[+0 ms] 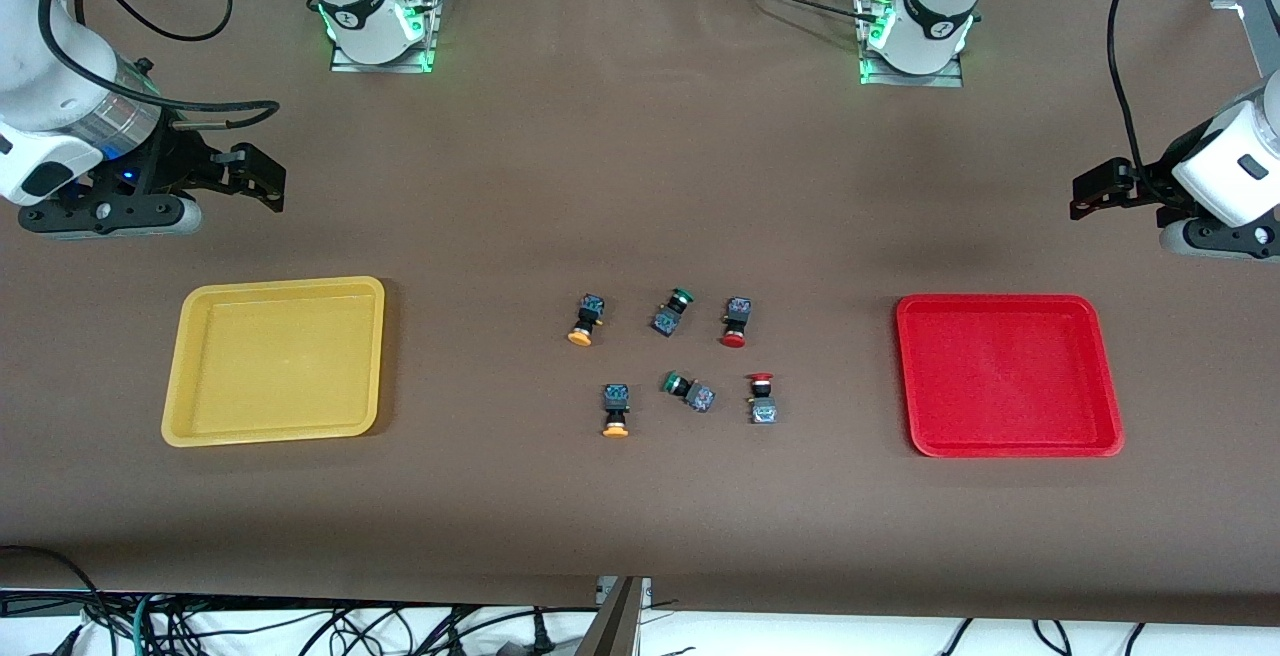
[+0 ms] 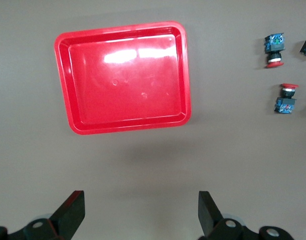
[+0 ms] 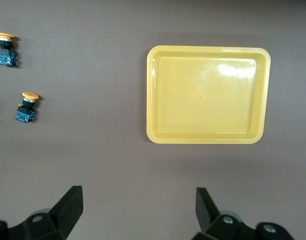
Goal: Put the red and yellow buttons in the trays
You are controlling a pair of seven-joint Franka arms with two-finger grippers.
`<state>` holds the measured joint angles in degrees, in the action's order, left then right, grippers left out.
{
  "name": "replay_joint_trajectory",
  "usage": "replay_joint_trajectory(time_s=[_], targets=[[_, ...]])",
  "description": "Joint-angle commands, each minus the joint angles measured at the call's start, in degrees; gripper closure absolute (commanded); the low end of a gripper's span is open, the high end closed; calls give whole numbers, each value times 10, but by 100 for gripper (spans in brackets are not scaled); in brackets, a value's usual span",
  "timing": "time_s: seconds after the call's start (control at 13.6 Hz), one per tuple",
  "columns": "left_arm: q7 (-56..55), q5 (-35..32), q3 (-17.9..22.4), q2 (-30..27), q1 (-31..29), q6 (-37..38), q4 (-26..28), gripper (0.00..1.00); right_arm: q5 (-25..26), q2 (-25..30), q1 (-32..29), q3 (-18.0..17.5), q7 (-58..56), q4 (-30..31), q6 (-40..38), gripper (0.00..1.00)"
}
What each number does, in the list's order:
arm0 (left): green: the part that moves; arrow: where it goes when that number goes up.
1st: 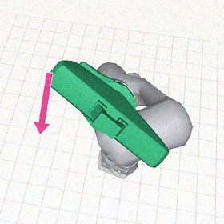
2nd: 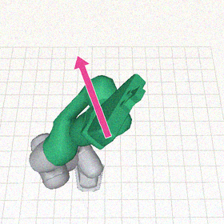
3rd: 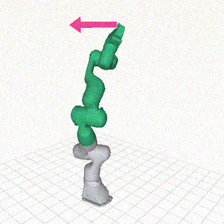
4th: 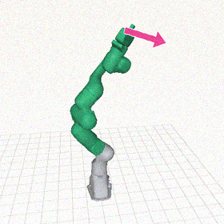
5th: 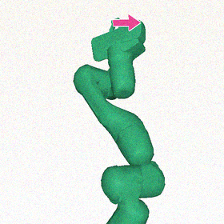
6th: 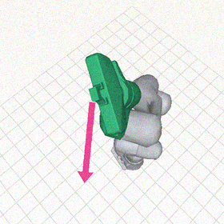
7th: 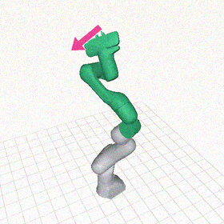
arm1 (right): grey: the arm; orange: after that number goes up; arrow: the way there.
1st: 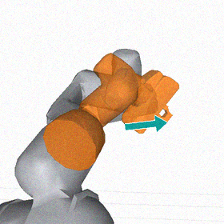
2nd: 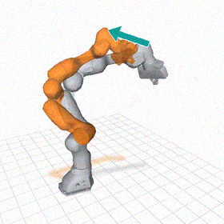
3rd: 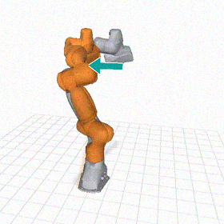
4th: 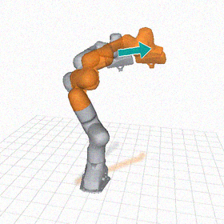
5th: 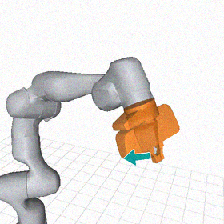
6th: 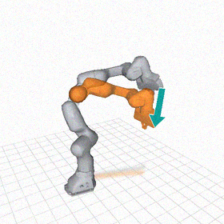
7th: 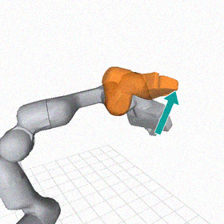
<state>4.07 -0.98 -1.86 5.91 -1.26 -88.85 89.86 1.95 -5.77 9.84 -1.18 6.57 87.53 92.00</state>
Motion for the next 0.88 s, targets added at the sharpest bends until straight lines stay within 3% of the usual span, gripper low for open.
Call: replay_joint_trajectory(time_s=[0.0,0.44,0.81], targets=[[8,4,-9,55,39,-15,-17,0,8,-7,-3,-4,-4,-15,-2,0],[-122,8,-9,230,113,-219,-61,0,9,-7,-3,-4,-4,-16,-2,0],[-319,13,-8,364,182,-389,-113,0,7,-7,9,-10,4,-18,0,0]])
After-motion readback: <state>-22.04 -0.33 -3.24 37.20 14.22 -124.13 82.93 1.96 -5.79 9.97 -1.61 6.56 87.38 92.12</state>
